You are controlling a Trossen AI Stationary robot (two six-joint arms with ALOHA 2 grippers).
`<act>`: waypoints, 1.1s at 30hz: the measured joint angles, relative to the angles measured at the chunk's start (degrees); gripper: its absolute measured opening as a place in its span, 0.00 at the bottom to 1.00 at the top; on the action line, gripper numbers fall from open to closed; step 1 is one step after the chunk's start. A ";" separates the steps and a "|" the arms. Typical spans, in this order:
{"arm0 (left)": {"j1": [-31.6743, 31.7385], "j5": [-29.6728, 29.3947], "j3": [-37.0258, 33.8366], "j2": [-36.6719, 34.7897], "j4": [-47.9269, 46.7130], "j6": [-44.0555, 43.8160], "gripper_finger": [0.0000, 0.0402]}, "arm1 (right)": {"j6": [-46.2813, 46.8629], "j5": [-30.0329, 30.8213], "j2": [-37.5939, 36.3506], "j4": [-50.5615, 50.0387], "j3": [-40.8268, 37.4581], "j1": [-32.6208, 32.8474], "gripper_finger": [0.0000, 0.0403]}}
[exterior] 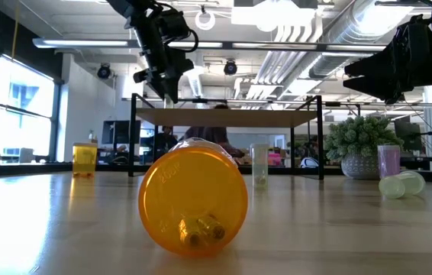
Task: Pick and place medicine bottles onto shelf by color
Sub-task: Put the top yellow pill bottle on the shelf, then put the top pink pill bottle on the shelf
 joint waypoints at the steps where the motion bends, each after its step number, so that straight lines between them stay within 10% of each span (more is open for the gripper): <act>1: 0.00 0.01 -0.02 0.00 0.01 0.00 0.36 | 0.00 0.00 0.00 0.00 0.00 0.00 0.65; 23: 0.07 0.63 3.10 -4.18 0.16 1.99 0.44 | 0.00 0.00 0.00 0.00 0.01 0.02 0.65; 33: -2.69 15.43 1.90 -9.52 -0.25 8.84 0.44 | 0.02 0.00 0.01 0.00 0.01 0.01 0.65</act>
